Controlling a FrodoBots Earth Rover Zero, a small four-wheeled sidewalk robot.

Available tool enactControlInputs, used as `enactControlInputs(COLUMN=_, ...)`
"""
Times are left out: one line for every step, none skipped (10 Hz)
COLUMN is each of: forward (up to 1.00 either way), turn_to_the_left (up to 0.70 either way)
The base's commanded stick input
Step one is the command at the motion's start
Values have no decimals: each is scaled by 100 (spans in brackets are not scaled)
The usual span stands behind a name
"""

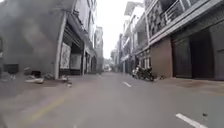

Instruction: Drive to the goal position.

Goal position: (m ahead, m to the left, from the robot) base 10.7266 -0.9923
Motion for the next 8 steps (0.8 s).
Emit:
enactControlInputs(forward=100, turn_to_the_left=0)
enactControlInputs(forward=100, turn_to_the_left=0)
enactControlInputs(forward=100, turn_to_the_left=0)
enactControlInputs(forward=100, turn_to_the_left=0)
enactControlInputs(forward=100, turn_to_the_left=-19)
enactControlInputs(forward=100, turn_to_the_left=-40)
enactControlInputs(forward=100, turn_to_the_left=-40)
enactControlInputs(forward=100, turn_to_the_left=-40)
